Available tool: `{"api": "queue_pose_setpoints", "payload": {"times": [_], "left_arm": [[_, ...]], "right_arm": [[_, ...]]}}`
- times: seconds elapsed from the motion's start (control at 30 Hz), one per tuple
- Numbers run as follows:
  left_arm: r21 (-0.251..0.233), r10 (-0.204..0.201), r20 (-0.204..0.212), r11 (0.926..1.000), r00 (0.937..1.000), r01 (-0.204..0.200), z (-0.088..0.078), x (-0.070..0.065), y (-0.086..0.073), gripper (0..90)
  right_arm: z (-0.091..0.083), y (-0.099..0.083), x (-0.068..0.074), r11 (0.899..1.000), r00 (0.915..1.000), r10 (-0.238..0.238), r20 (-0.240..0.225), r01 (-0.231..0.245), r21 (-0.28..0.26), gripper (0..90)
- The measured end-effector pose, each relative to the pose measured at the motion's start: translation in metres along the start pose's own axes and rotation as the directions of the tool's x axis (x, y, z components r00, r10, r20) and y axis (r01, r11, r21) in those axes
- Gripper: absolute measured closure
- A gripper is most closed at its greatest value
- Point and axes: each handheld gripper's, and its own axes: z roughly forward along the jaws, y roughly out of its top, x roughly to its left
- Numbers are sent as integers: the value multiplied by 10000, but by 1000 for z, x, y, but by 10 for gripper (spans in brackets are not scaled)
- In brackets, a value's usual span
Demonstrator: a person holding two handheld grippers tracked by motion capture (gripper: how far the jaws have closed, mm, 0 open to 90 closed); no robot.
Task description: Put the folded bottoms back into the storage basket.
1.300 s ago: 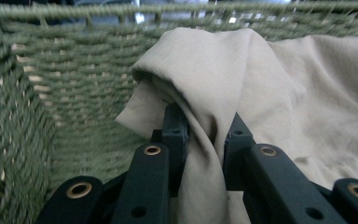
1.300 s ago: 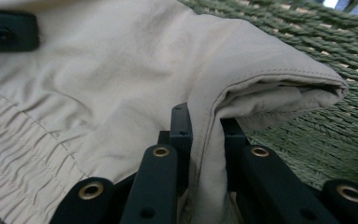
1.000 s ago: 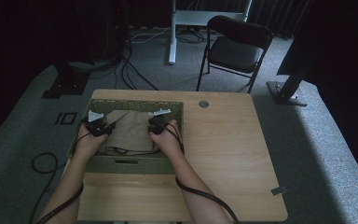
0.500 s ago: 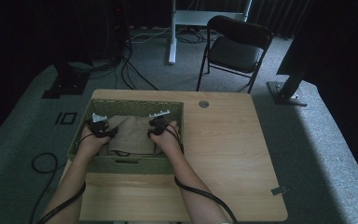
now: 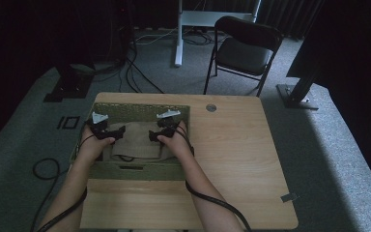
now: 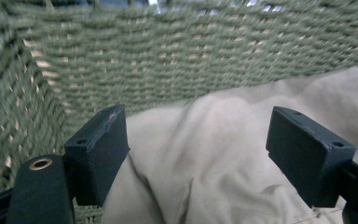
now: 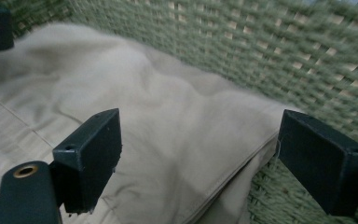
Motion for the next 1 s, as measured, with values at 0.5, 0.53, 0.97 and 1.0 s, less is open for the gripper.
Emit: {"api": "queue_pose_setpoints", "payload": {"times": [0.5,0.53,0.97,1.0], "left_arm": [[-449,-29,707,9990,9975,61,-39,-17,27,192],[-414,-29,826,9991,9966,63,-41,-18,26,190],[-472,-108,1141,9988,9934,163,-58,-31,23,187],[-490,-133,1127,9986,9935,189,-59,-31,23,187]], "right_arm": [[-39,17,-2,9957,9983,332,-489,-373,-849,137],[-41,18,-2,9954,9980,338,-535,-384,-878,137],[-68,27,-4,9911,9983,126,-566,-200,-1314,138],[-70,27,-4,9907,9983,115,-572,-192,-1348,137]]}}
